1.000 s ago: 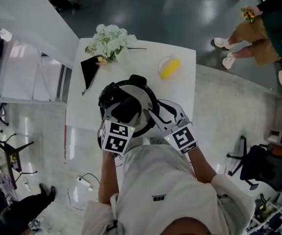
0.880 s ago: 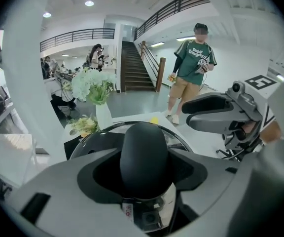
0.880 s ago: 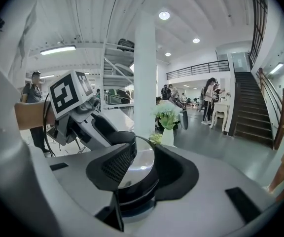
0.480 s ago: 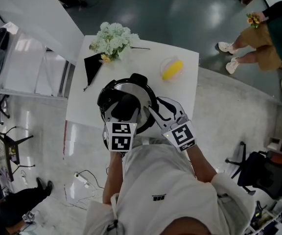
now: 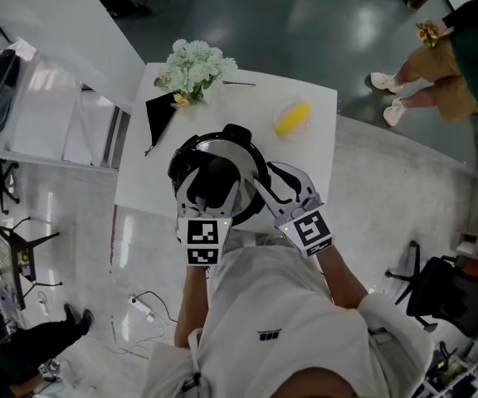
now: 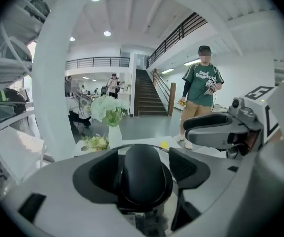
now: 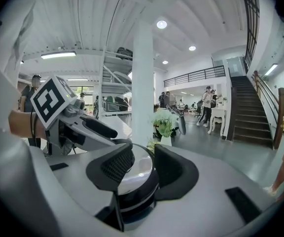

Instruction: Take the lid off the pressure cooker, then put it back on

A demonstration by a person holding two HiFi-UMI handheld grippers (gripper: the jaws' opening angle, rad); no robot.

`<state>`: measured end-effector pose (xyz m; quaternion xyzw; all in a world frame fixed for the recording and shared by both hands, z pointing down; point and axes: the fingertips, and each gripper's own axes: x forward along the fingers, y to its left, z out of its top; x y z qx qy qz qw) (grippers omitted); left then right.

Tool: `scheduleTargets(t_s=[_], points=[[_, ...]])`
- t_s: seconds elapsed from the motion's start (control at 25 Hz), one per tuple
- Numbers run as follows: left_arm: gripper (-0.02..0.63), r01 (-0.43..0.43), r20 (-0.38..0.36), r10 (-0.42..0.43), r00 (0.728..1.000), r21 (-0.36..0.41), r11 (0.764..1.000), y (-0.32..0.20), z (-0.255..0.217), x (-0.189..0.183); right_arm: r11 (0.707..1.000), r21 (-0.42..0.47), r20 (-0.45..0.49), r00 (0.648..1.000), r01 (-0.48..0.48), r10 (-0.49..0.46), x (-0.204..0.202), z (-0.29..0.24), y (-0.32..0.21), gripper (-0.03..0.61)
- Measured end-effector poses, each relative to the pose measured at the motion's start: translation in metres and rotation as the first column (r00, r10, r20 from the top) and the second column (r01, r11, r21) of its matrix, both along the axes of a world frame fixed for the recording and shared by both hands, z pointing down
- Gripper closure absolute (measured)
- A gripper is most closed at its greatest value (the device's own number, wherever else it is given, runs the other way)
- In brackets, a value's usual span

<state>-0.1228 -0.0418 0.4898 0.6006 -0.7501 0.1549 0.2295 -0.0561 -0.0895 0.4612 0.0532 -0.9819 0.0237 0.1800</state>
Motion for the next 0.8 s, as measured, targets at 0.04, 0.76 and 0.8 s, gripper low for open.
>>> scheduleTargets(t_s=[0.04,0.76,0.8], points=[[0.279,-0.002,0.016,0.001,1.0,0.026,1.0,0.002,-0.006,-0.001,1.0,-0.001,0.003,1.0,-0.005,0.005,0.0,-0.003,0.002,0.428],[0.331,0.005,0.05,-0.013,0.999,0.165,0.986,0.035,-0.026,-0.008,0.997,0.053,0.005,0.999,-0.048,0.048,0.009,-0.008,0.023,0.43],[0.331,0.004,0.047,-0.012,0.999,0.168,0.986,0.036,-0.027,-0.008,0.997,0.061,0.01,0.999,-0.046,0.045,0.009,-0.008,0.024,0.428]])
